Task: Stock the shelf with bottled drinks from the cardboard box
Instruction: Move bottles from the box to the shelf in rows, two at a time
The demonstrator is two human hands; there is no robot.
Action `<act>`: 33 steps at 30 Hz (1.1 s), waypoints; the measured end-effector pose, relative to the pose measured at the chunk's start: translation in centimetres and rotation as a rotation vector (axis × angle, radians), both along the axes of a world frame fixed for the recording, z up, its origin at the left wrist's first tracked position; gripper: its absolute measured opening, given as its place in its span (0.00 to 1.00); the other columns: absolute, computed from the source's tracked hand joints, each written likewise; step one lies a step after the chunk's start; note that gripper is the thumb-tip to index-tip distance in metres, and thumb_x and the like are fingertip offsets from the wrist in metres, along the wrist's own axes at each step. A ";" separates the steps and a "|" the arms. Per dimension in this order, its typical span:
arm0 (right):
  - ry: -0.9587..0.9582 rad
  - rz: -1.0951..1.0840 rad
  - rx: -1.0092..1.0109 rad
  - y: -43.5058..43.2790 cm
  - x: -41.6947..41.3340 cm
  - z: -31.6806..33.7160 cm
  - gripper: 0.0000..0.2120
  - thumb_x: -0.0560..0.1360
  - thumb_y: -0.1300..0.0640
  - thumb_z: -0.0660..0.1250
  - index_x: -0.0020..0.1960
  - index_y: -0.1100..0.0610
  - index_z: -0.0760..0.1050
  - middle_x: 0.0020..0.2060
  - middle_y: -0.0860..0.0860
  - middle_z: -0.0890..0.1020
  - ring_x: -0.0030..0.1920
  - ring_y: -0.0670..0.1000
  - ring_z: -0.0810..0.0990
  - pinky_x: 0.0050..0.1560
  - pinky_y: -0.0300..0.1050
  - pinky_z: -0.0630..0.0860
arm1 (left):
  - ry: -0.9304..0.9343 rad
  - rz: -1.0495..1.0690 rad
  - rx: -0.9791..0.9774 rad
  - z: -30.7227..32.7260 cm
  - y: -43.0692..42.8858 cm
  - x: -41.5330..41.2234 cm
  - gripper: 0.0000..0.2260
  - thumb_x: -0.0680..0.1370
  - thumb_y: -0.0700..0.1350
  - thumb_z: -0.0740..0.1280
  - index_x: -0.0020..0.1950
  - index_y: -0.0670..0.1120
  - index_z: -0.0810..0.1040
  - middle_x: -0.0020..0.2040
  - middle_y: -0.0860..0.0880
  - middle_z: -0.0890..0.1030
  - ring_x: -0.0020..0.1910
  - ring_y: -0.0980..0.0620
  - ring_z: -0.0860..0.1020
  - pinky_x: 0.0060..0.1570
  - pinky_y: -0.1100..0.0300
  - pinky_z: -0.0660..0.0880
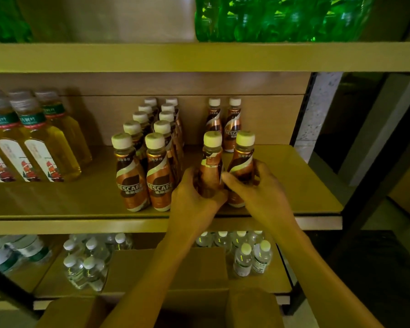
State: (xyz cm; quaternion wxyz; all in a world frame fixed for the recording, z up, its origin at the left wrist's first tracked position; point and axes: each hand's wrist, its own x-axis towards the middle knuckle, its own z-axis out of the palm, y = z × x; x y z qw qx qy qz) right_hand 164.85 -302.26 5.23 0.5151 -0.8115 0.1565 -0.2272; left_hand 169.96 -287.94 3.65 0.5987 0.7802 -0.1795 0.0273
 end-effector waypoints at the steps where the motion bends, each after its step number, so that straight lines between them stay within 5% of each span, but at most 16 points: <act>1: 0.014 0.026 0.035 -0.1 -0.3 -0.5 0.24 0.71 0.43 0.75 0.63 0.43 0.72 0.52 0.34 0.80 0.55 0.37 0.78 0.59 0.45 0.77 | -0.012 0.007 -0.018 -0.2 0.2 -0.2 0.25 0.70 0.49 0.78 0.61 0.63 0.70 0.49 0.65 0.80 0.47 0.73 0.78 0.40 0.75 0.73; 6: 0.033 0.009 0.039 -0.7 -0.8 -2.6 0.40 0.69 0.55 0.79 0.76 0.47 0.63 0.67 0.42 0.77 0.66 0.43 0.75 0.63 0.42 0.74 | -0.077 0.059 -0.039 -1.5 0.4 -0.6 0.29 0.68 0.49 0.80 0.67 0.55 0.73 0.57 0.60 0.81 0.56 0.64 0.79 0.50 0.70 0.73; 12: 0.005 -0.038 -0.044 -0.1 -0.8 -2.9 0.31 0.71 0.50 0.77 0.71 0.48 0.70 0.59 0.43 0.81 0.55 0.41 0.79 0.46 0.29 0.71 | -0.108 0.069 -0.026 -1.9 -0.1 -0.3 0.29 0.71 0.49 0.78 0.69 0.51 0.73 0.59 0.58 0.81 0.56 0.61 0.79 0.51 0.68 0.74; 24: 0.028 -0.021 -0.044 -0.9 -0.6 -3.1 0.29 0.74 0.53 0.74 0.73 0.48 0.68 0.57 0.40 0.78 0.59 0.42 0.76 0.44 0.27 0.68 | 0.091 -0.188 -0.030 -0.7 0.2 1.6 0.23 0.78 0.34 0.68 0.68 0.54 0.72 0.55 0.63 0.78 0.51 0.71 0.76 0.47 0.73 0.71; 30: 0.028 -0.011 -0.043 -1.1 -0.6 -3.0 0.32 0.75 0.52 0.74 0.75 0.49 0.66 0.66 0.46 0.78 0.65 0.47 0.76 0.54 0.34 0.70 | 0.027 -0.065 -0.067 -1.5 0.1 0.2 0.28 0.75 0.40 0.73 0.71 0.57 0.67 0.59 0.66 0.76 0.54 0.75 0.73 0.46 0.79 0.70; 33: 0.012 -0.031 -0.046 -0.9 -0.6 -3.1 0.31 0.75 0.52 0.74 0.74 0.49 0.67 0.64 0.45 0.79 0.60 0.43 0.76 0.49 0.31 0.69 | -0.087 0.088 -0.017 -1.8 -0.6 -0.4 0.33 0.70 0.46 0.78 0.72 0.53 0.68 0.62 0.59 0.77 0.56 0.67 0.76 0.47 0.76 0.71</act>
